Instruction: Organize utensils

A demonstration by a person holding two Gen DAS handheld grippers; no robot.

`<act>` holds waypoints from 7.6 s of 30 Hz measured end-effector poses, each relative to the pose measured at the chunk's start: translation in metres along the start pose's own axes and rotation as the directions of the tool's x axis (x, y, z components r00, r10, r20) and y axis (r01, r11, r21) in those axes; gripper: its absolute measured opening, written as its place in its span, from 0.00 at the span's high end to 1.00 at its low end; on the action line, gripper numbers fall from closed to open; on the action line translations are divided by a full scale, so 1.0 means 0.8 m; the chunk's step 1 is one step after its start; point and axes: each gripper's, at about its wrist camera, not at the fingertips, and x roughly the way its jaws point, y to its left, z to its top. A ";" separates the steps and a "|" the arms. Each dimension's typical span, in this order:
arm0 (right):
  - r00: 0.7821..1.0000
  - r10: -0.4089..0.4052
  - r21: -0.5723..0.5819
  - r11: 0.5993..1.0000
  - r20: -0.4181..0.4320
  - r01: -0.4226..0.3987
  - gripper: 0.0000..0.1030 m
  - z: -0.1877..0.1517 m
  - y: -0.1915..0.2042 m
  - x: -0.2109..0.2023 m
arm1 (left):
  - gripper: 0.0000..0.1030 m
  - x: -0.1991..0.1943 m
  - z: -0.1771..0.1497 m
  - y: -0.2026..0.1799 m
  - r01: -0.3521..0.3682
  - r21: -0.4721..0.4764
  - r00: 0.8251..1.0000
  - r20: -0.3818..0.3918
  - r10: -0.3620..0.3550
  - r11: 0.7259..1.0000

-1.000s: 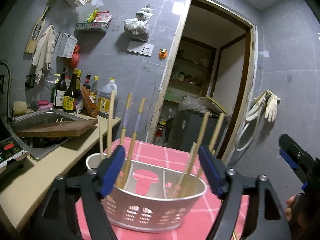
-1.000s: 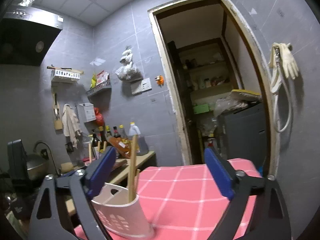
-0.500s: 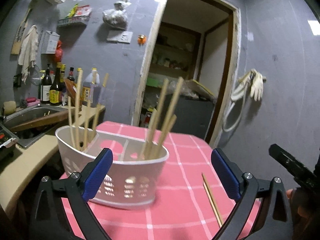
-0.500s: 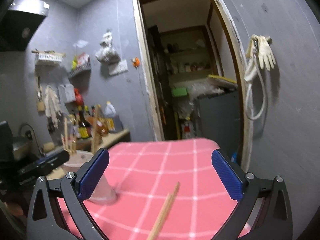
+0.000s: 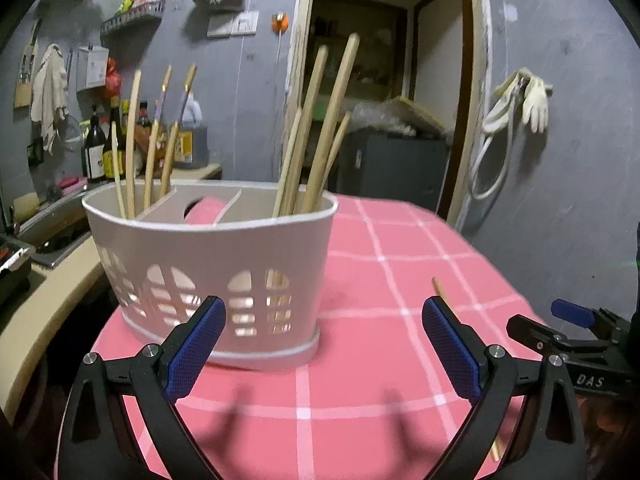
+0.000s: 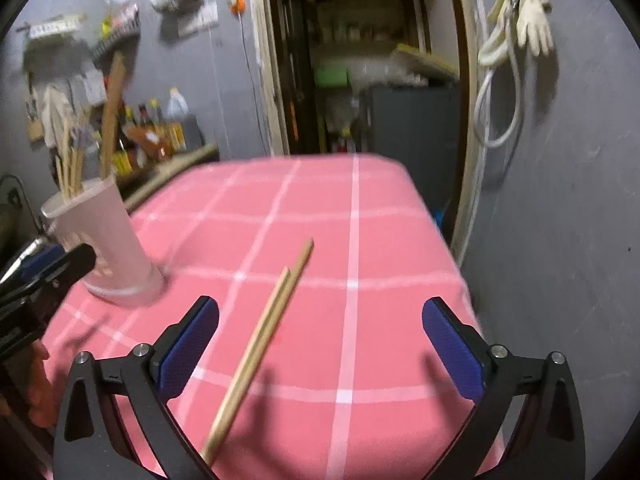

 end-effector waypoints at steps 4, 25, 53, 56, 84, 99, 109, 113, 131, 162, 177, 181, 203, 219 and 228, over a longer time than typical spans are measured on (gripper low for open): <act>0.995 0.004 -0.026 1.000 -0.101 -0.006 0.17 -0.002 0.005 0.024 | 0.07 0.016 -0.004 0.006 -0.019 -0.021 0.998 -0.066 0.018 1.000; 0.956 -0.003 -0.133 0.990 -0.292 -0.037 0.48 -0.008 -0.001 0.056 | 0.07 0.045 -0.009 0.007 0.055 -0.052 0.967 -0.248 -0.066 0.997; 0.932 0.213 0.229 0.962 -0.293 -0.148 0.83 0.016 -0.083 0.075 | 0.78 0.133 0.010 -0.078 0.330 -0.032 0.813 -0.498 -0.301 0.944; 0.931 0.194 0.224 0.966 -0.308 -0.127 0.83 0.023 -0.076 0.084 | 0.81 0.142 0.013 -0.087 0.340 -0.032 0.798 -0.518 -0.307 0.940; 0.941 0.324 0.203 0.920 0.093 -0.337 0.94 0.012 -0.018 -0.044 | 0.98 0.016 0.032 -0.047 0.336 -0.030 0.920 -0.203 -0.335 0.941; 0.768 0.414 -0.039 0.890 0.490 -0.454 0.94 0.070 0.088 -0.098 | 0.98 -0.076 0.096 0.023 0.260 -0.053 0.950 0.194 -0.246 0.964; 0.669 0.501 -0.133 0.843 0.550 -0.522 0.94 0.108 0.144 -0.079 | 0.98 -0.077 0.119 0.098 0.158 -0.085 0.949 0.287 -0.128 0.984; 0.628 0.499 -0.151 0.839 0.597 -0.523 0.94 0.123 0.155 -0.072 | 0.98 -0.074 0.127 0.123 0.121 -0.108 0.945 0.316 -0.081 0.987; 0.525 0.454 -0.138 0.834 0.720 -0.534 0.94 0.148 0.170 -0.027 | 0.98 -0.045 0.158 0.241 0.077 -0.333 0.884 0.459 0.090 0.940; 0.583 0.263 -0.022 0.922 0.768 -0.387 0.94 0.116 0.158 0.004 | 0.98 -0.013 0.109 0.210 -0.028 -0.297 0.872 0.460 0.169 0.954; 0.658 0.255 -0.010 0.936 0.709 -0.353 0.93 0.101 0.168 0.014 | 0.97 0.003 0.088 0.184 -0.046 -0.225 0.919 0.372 0.129 0.973; 0.677 0.262 -0.018 0.939 0.688 -0.344 0.93 0.097 0.170 0.013 | 0.97 0.005 0.085 0.181 -0.043 -0.217 0.932 0.343 0.117 0.975; 0.732 0.275 -0.023 0.942 0.623 -0.334 0.78 0.083 0.160 -0.007 | 0.77 -0.010 0.078 0.179 -0.021 -0.220 0.956 0.282 0.085 0.975; 0.777 0.258 0.009 0.947 0.574 -0.320 0.46 0.058 0.125 -0.068 | 0.51 -0.063 0.070 0.158 -0.040 -0.206 0.963 0.251 0.093 0.978; 0.839 0.265 0.001 0.953 0.475 -0.302 0.25 0.030 0.105 -0.112 | 0.28 -0.100 0.049 0.131 -0.046 -0.143 0.976 0.206 0.075 0.989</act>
